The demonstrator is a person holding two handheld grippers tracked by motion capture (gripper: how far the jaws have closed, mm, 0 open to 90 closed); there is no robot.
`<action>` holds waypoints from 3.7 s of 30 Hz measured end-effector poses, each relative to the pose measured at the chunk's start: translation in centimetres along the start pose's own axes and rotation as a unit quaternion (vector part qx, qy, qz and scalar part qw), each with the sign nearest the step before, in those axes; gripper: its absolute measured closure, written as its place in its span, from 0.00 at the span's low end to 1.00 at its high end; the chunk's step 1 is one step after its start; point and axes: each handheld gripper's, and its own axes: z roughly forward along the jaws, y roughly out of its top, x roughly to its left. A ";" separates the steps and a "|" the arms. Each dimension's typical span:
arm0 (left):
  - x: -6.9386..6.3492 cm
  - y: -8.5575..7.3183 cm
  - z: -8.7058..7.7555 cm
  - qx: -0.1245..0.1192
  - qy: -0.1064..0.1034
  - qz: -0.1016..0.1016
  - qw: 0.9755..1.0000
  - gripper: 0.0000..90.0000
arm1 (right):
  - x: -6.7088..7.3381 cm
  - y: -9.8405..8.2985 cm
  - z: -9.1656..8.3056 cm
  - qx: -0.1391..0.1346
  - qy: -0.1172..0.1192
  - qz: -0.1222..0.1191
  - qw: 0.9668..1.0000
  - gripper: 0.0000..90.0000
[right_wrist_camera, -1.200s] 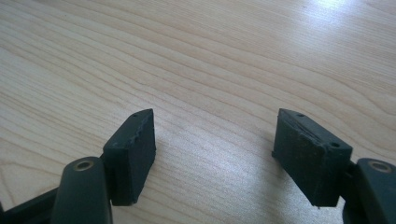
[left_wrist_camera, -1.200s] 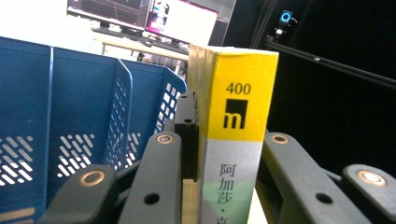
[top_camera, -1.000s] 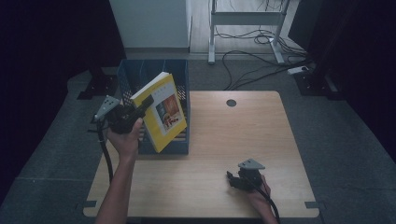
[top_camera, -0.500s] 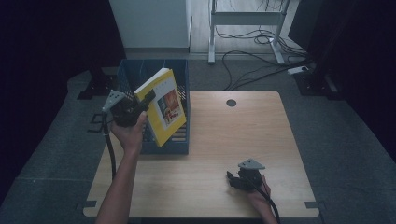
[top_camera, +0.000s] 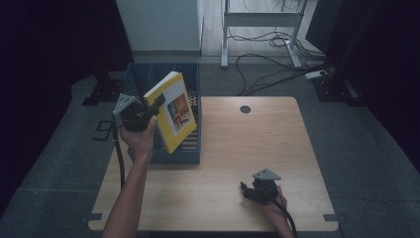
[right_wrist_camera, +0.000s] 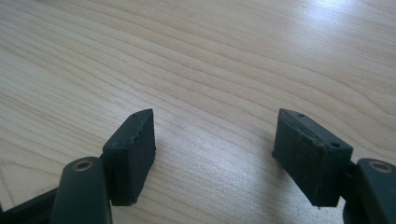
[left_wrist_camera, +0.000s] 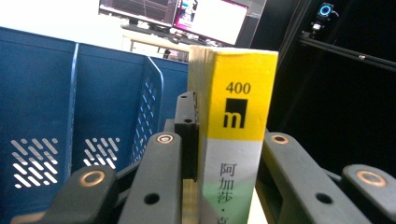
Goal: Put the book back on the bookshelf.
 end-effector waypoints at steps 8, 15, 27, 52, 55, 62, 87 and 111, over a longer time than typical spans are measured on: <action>0.1 -0.1 1.3 0.005 0.004 0.005 1.000 0.84 | 0.0 0.0 0.0 -0.001 -0.001 0.001 1.000 0.32; -0.1 -0.3 2.4 0.007 0.007 0.005 1.000 0.84 | -0.1 -0.1 -0.1 -0.002 -0.001 0.000 1.000 0.32; 0.1 0.1 2.5 0.004 0.014 0.003 1.000 0.84 | -0.1 -0.1 -0.1 -0.002 -0.001 0.000 1.000 0.32; -0.2 -0.1 5.4 0.002 0.039 0.009 0.999 0.84 | -0.1 -0.1 -0.1 -0.002 -0.001 0.000 1.000 0.32; -0.2 -0.2 5.7 0.000 0.042 0.008 0.999 0.84 | -0.1 -0.1 -0.1 -0.002 -0.001 0.000 1.000 0.32; 0.0 -0.6 6.5 0.000 0.052 0.008 0.999 0.84 | -0.1 -0.1 -0.1 -0.002 0.000 0.000 1.000 0.32; 0.5 -1.2 7.8 -0.002 0.070 0.010 0.998 0.84 | -0.1 -0.1 -0.1 -0.001 0.000 0.002 1.000 0.32; 0.1 -2.7 9.8 0.000 0.083 0.022 0.996 0.84 | -0.2 -0.3 -0.3 -0.001 -0.002 0.005 1.000 0.32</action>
